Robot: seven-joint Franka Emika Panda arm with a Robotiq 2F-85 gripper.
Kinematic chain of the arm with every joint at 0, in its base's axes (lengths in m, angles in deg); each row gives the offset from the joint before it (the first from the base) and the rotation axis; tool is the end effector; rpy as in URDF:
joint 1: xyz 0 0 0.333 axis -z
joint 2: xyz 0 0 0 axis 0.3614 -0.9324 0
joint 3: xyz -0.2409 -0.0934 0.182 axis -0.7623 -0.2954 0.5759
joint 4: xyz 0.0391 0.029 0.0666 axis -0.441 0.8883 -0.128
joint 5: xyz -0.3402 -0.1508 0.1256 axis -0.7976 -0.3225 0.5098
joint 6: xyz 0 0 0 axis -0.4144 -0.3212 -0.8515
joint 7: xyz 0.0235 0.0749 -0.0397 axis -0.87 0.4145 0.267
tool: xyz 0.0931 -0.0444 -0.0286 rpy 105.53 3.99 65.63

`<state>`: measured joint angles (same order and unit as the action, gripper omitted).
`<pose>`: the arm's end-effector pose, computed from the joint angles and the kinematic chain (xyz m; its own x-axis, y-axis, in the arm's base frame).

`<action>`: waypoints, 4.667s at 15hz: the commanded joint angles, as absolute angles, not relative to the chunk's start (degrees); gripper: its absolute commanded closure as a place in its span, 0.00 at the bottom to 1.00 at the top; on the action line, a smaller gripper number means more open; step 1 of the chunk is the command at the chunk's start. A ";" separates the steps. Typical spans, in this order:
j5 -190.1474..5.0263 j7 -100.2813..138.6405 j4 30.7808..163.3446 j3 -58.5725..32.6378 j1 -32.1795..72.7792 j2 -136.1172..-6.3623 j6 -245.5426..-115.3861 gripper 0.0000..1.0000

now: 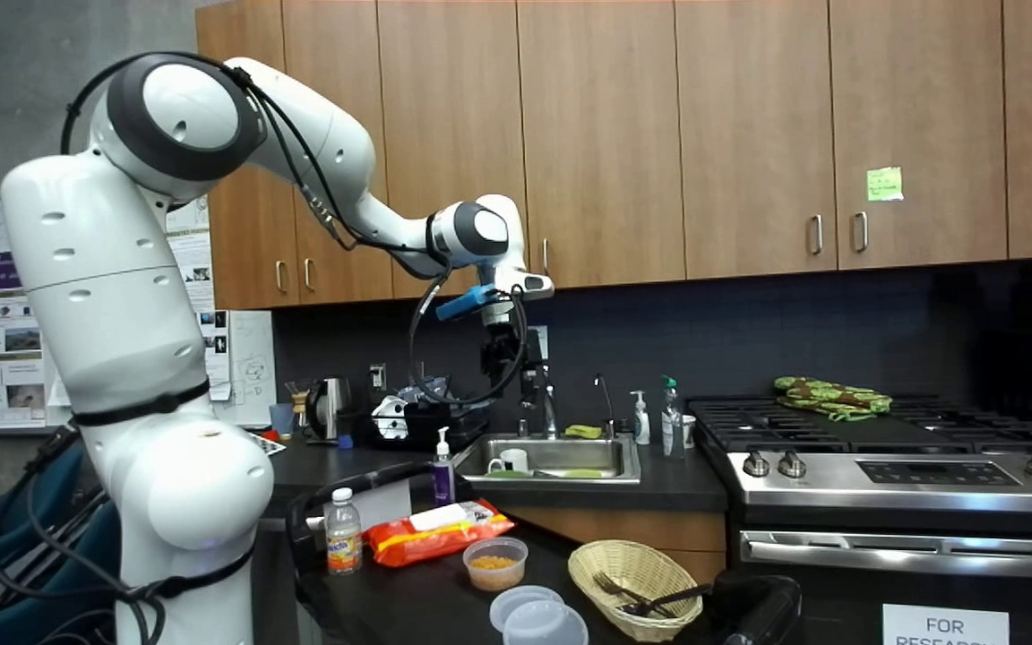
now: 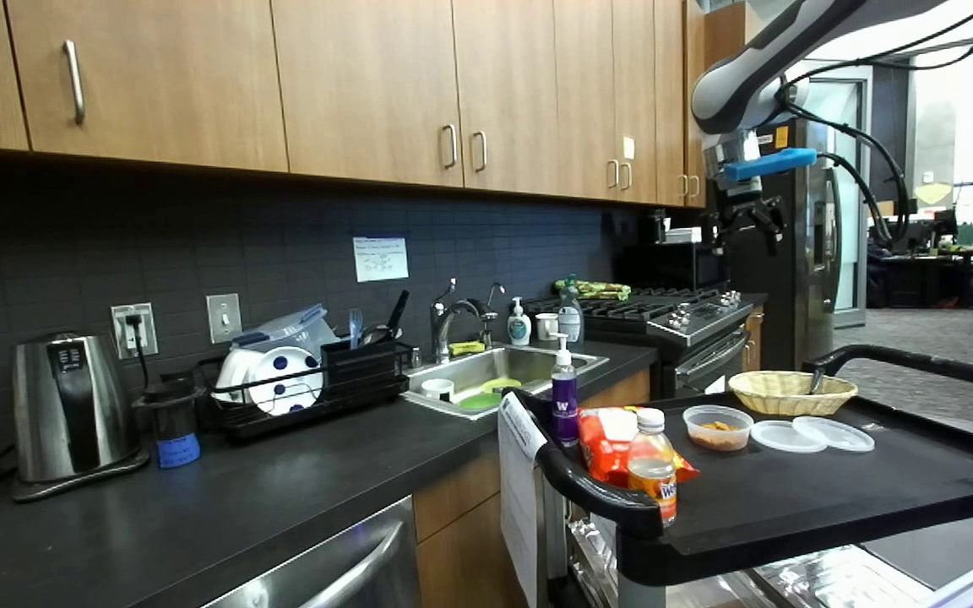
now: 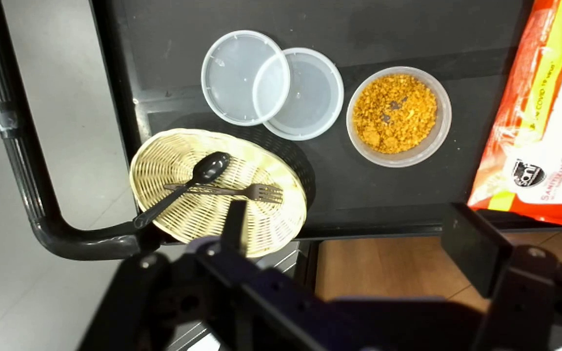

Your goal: Remove the black spoon from the basket.

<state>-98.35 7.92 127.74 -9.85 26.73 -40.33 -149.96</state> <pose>0.4660 -0.0651 0.5020 0.9393 -0.3406 -0.0409 -0.3306 -0.9306 0.1571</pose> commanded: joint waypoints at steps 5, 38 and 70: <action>-98.42 -0.04 122.01 -12.34 28.58 -51.34 -156.47 0.00; -94.47 -23.26 110.40 -27.87 33.12 -82.95 -171.62 0.00; -96.74 -13.97 127.92 -28.56 31.90 -71.17 -178.96 0.00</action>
<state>-95.35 -14.33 124.99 -29.04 33.07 -72.53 -178.23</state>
